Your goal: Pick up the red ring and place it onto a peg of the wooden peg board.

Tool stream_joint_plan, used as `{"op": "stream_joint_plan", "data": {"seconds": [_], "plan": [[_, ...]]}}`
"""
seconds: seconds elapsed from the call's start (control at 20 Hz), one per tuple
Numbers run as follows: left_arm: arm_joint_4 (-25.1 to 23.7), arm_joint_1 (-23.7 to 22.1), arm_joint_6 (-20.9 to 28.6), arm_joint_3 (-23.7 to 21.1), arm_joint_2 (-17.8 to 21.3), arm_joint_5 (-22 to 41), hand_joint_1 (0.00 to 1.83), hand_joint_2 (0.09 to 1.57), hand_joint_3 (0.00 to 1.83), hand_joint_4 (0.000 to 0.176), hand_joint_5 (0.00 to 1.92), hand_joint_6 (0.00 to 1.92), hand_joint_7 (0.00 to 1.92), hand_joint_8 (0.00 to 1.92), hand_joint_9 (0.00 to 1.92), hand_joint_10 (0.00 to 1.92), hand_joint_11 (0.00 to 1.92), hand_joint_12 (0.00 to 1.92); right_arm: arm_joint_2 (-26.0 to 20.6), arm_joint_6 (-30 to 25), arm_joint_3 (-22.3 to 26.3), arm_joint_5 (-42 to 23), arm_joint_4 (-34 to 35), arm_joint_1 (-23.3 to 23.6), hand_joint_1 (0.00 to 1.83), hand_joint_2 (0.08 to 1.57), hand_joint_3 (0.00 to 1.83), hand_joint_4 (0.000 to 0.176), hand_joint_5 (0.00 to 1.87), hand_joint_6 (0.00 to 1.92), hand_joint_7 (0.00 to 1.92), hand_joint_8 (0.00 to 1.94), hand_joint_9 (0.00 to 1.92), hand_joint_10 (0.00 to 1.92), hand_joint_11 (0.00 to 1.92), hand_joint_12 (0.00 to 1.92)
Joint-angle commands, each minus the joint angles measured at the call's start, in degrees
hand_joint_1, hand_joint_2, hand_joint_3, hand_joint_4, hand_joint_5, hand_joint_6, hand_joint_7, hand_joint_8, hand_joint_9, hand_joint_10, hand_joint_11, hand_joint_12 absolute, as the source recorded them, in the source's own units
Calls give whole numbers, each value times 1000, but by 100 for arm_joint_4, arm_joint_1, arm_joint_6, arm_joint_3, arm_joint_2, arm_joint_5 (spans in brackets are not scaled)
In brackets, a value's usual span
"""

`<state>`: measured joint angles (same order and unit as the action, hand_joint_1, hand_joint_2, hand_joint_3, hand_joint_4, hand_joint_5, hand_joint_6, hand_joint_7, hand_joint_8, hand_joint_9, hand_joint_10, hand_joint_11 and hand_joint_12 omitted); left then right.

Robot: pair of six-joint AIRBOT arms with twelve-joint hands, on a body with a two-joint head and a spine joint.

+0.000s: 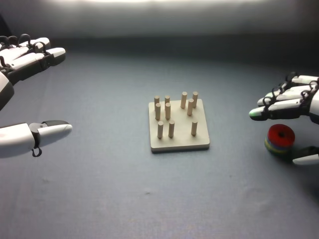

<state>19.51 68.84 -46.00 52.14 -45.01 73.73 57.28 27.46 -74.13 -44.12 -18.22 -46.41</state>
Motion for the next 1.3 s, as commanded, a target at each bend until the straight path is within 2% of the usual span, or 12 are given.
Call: {"op": "stream_joint_plan", "data": {"seconds": [0.0, 0.05, 0.15, 0.4, 0.55, 0.6, 0.7, 0.9, 1.1, 1.15, 1.2, 1.25], "plan": [[-32, -48, 50, 44, -1, 704, 658, 1039, 1, 29, 308, 1, 159, 0, 158, 0, 0, 776, 1, -47, -50, -371, 94, 121, 1046, 995, 0, 96, 424, 1, 355, 1, 325, 1, 32, 805], [-33, -48, 52, 44, -5, 704, 711, 1031, 0, 13, 328, 8, 160, 1, 158, 0, 0, 777, 38, -47, -85, -233, -25, 218, 1043, 993, 0, 90, 432, 4, 356, 1, 331, 4, 42, 813], [-35, -48, 60, 49, -20, 704, 663, 1031, 0, 23, 321, 3, 151, 0, 152, 0, 0, 783, 127, -47, -157, 46, -282, 401, 1042, 986, 0, 72, 445, 8, 364, 4, 340, 6, 60, 827], [-46, -48, 68, 49, -17, 728, 653, 1027, 0, 0, 356, 1, 192, 1, 180, 3, 0, 861, 219, -47, -268, 307, -405, 501, 1060, 996, 4, 25, 483, 10, 417, 11, 396, 11, 121, 793], [-46, -46, 69, 47, -18, 729, 683, 1030, 1, 0, 383, 5, 195, 3, 183, 3, 0, 812, 219, -47, -292, 374, -405, 501, 1098, 986, 0, 37, 521, 9, 441, 6, 396, 2, 85, 827], [-46, -46, 70, 50, -20, 729, 675, 1028, 0, 0, 386, 5, 195, 3, 187, 5, 0, 811, 219, -47, -299, 386, -405, 501, 1071, 995, 0, 60, 528, 2, 432, 1, 382, 0, 48, 871], [-46, -46, 70, 54, -25, 729, 685, 1033, 1, 0, 370, 0, 183, 3, 172, 3, 0, 783, 219, -45, -306, 399, -405, 501, 1093, 989, 0, 40, 572, 3, 491, 4, 444, 7, 99, 858], [-47, -47, 71, 60, -31, 725, 688, 1029, 0, 0, 368, 0, 179, 1, 184, 2, 0, 865, 248, -36, -318, 399, -425, 501, 1096, 1012, 2, 53, 652, 1, 678, 8, 740, 57, 325, 1126], [-61, -47, 77, 64, -31, 722, 651, 1025, 0, 13, 344, 2, 184, 2, 200, 5, 0, 914, 256, -27, -333, 441, -437, 501, 1190, 1050, 0, 8, 839, 11, 848, 26, 905, 139, 443, 1351], [-61, -47, 77, 65, -32, 722, 654, 1028, 1, 17, 340, 0, 180, 0, 198, 3, 0, 916, 263, -22, -336, 441, -437, 502, 1209, 1113, 1, 5, 949, 727, 914, 925, 940, 210, 600, 1265], [-61, -47, 79, 67, -35, 722, 662, 1028, 0, 14, 346, 1, 184, 1, 206, 5, 0, 945, 278, -18, -344, 442, -437, 505, 1331, 1115, 0, 0, 947, 886, 934, 992, 946, 1007, 681, 1237], [-61, -47, 80, 67, -35, 723, 680, 1029, 1, 0, 356, 4, 195, 5, 215, 7, 0, 954, 284, -18, -347, 442, -437, 514, 1363, 1098, 0, 0, 1008, 833, 1003, 917, 940, 1162, 698, 1235]]}}
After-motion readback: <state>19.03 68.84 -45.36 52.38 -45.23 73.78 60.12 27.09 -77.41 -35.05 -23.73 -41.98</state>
